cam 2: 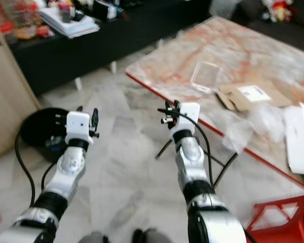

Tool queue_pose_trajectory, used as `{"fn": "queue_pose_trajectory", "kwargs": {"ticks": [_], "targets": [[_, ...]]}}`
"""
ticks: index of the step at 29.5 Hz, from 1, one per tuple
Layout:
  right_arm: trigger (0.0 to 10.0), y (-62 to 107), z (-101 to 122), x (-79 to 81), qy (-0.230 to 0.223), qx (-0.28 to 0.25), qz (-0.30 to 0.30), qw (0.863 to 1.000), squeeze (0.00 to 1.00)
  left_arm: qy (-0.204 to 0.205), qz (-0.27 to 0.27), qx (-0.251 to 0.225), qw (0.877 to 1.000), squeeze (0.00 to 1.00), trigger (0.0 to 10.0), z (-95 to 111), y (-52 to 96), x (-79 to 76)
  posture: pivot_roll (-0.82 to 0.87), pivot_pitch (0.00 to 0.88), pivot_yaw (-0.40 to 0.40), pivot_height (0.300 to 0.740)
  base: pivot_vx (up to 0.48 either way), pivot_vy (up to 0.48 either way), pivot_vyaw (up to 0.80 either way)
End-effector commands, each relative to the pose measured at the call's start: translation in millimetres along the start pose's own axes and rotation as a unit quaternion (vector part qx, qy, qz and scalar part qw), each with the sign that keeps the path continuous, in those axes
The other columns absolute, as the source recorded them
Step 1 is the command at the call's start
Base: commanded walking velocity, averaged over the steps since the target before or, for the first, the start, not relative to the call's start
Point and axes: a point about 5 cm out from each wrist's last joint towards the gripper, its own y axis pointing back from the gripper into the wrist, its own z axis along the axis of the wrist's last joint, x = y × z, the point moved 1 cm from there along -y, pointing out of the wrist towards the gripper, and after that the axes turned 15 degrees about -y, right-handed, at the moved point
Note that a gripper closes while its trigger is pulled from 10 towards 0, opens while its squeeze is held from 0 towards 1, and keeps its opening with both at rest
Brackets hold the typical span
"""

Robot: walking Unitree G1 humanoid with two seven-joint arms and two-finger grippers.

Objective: Picking trash to rubbish bin

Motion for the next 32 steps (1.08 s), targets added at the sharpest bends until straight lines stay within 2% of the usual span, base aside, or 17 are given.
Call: {"fn": "queue_pose_trajectory", "kwargs": {"ticks": [1, 25, 32], "targets": [[10.0, 3.8, -1.3, -9.1, 0.001, 0.003, -0.015, 1.0, 0.0, 0.009, -0.01, -0.003, 1.0, 0.0, 10.0, 3.5, 1.4, -8.5, 0.06, 0.149, -0.071, 0.74, 0.0, 0.0, -0.77], [10.0, 4.9, -2.9, -8.2, 0.001, 0.005, -0.01, 1.0, 0.0, 0.02, -0.018, -0.015, 1.0, 0.0, 10.0, 10.9, -0.7, -11.3, 0.06, 0.155, -0.078, 0.74, 0.0, 0.0, -0.77], [10.0, 4.7, -1.7, -5.4, 0.0, -0.002, -0.001, 1.0, 0.0, 0.023, -0.023, -0.018, 0.999, 0.0, 10.0, 13.2, -0.8, -12.4, 0.06, 0.158, -0.08, 0.74, 0.0, 0.0, -0.06]]}}
